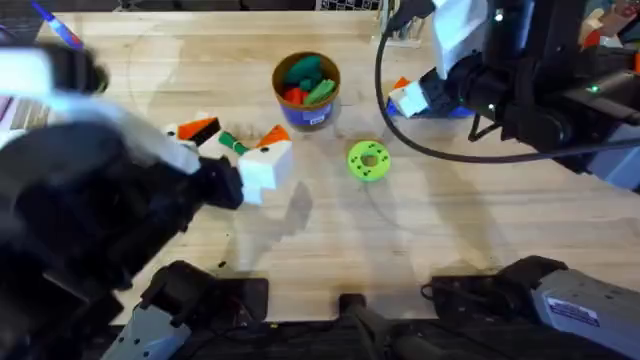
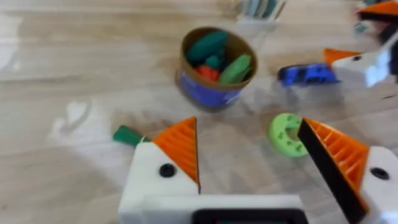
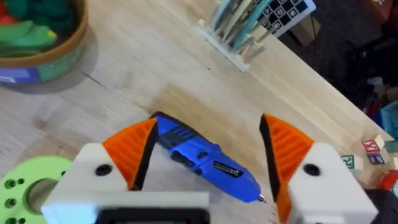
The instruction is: Pick up the gripper from the table and insert it into the empty holder that is missing its gripper. Then pick up a screw, insert it into the mounting hole, and use the screwdriver to tighten it. Finally, clean up the table by picking up the vegetable and placing it into the bucket.
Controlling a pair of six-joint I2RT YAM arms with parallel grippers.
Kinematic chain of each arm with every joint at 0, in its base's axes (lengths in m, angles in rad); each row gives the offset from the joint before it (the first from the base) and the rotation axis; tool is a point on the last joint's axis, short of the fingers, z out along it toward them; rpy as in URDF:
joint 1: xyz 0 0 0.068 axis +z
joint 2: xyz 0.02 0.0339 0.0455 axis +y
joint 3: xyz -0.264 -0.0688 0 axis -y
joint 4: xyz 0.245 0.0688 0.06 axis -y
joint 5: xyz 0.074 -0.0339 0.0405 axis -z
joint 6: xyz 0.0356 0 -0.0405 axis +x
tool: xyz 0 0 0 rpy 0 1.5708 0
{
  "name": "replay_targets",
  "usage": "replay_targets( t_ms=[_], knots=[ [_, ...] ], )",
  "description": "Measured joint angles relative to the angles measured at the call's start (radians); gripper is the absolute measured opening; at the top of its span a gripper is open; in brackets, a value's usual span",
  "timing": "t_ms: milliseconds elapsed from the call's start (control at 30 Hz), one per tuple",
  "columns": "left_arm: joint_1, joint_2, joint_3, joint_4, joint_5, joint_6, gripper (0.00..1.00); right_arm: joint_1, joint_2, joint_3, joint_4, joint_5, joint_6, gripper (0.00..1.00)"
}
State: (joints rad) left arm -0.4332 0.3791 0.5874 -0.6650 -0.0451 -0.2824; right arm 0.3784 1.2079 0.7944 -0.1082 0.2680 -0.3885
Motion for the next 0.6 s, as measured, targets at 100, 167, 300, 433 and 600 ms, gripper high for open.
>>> replay_targets(
  t_ms=[100, 167, 300, 433, 600],
  knots=[
    [0.004, 0.189, 0.105, -0.085, -0.061, -0.007, 0.985, 0.021, 0.000, 0.000, 0.000, 0.000, 0.000, 0.959],
    [0.012, 0.320, 0.174, -0.095, -0.075, -0.007, 0.985, 0.031, 0.000, 0.000, 0.000, 0.000, 0.000, 0.959],
    [0.026, 0.528, 0.301, -0.096, -0.080, -0.010, 0.985, 0.033, 0.000, 0.000, 0.000, -0.001, 0.000, 0.960],
    [0.043, 0.646, 0.357, -0.122, -0.079, -0.028, 0.985, 0.034, 0.000, 0.000, -0.001, -0.001, 0.000, 0.960],
    [0.202, 0.781, 0.369, -0.237, -0.077, -0.301, 0.985, 0.034, 0.000, 0.000, -0.001, -0.001, 0.000, 0.959]
  ],
)
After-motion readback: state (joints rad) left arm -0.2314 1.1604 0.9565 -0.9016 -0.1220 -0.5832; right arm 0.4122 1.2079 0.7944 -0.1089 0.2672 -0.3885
